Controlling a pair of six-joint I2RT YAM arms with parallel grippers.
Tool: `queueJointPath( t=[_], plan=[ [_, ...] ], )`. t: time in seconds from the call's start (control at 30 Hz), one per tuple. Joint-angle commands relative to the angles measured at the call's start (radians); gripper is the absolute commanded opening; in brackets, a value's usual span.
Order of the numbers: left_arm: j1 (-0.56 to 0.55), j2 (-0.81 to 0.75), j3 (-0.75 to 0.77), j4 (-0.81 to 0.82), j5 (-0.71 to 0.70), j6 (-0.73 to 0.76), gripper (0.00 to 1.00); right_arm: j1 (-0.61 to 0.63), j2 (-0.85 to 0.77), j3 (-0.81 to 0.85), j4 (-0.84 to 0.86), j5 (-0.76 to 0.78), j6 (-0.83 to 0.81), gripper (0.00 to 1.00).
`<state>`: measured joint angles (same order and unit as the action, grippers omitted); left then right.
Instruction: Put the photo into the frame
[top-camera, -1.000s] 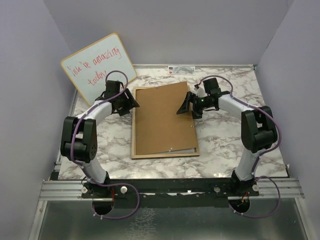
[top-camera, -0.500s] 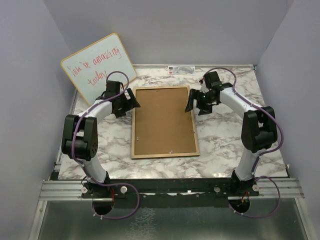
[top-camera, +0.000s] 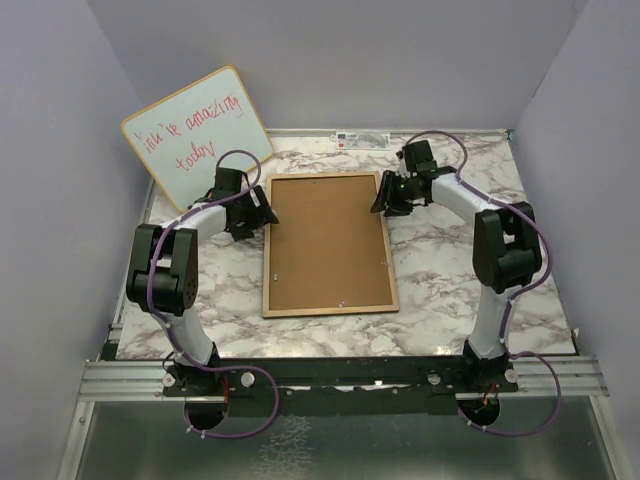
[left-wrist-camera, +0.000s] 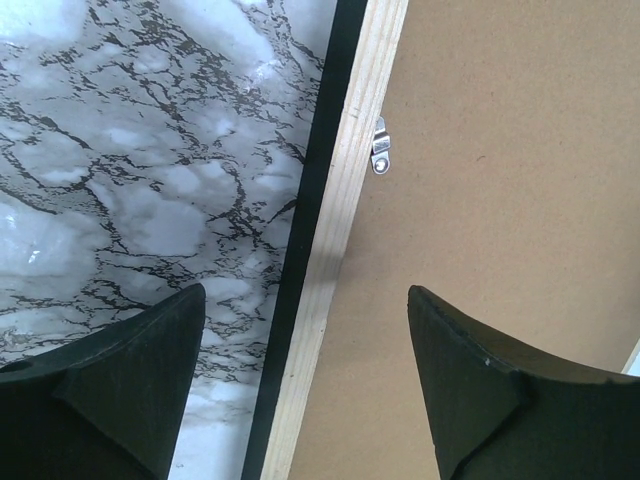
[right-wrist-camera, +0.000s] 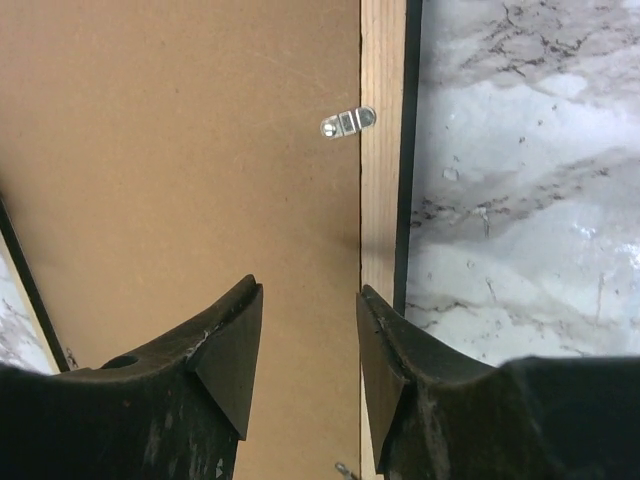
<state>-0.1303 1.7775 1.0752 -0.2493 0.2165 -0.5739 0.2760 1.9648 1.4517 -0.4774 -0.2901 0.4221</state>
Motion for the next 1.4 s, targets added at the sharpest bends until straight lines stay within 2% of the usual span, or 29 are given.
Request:
queueJointPath(
  t=[0.0,0.27,0.5,0.77,1.1,1.23,1.37],
  plan=[
    [0.005,0.018,-0.033,0.006,0.010,0.029,0.82,0.004,0.041,0.018,0.094,-0.013,0.028,0.48],
    [0.006,0.033,-0.037,0.007,-0.007,0.055,0.80,0.003,0.125,0.080,0.160,0.116,0.056,0.49],
    [0.006,0.043,-0.031,0.006,-0.018,0.069,0.74,0.004,0.190,0.116,0.187,0.084,0.043,0.48],
    [0.006,0.059,-0.016,0.002,-0.006,0.081,0.73,0.003,0.224,0.149,0.216,0.083,0.045,0.49],
    [0.006,0.065,-0.001,0.001,0.003,0.075,0.73,0.003,0.203,0.138,0.262,0.052,0.027,0.50],
    [0.006,0.049,0.000,0.002,-0.005,0.069,0.73,0.004,0.127,0.104,0.242,0.080,0.033,0.51],
    [0.006,0.020,-0.008,0.003,-0.021,0.061,0.77,0.003,0.022,-0.002,0.208,0.060,0.033,0.54]
  ],
)
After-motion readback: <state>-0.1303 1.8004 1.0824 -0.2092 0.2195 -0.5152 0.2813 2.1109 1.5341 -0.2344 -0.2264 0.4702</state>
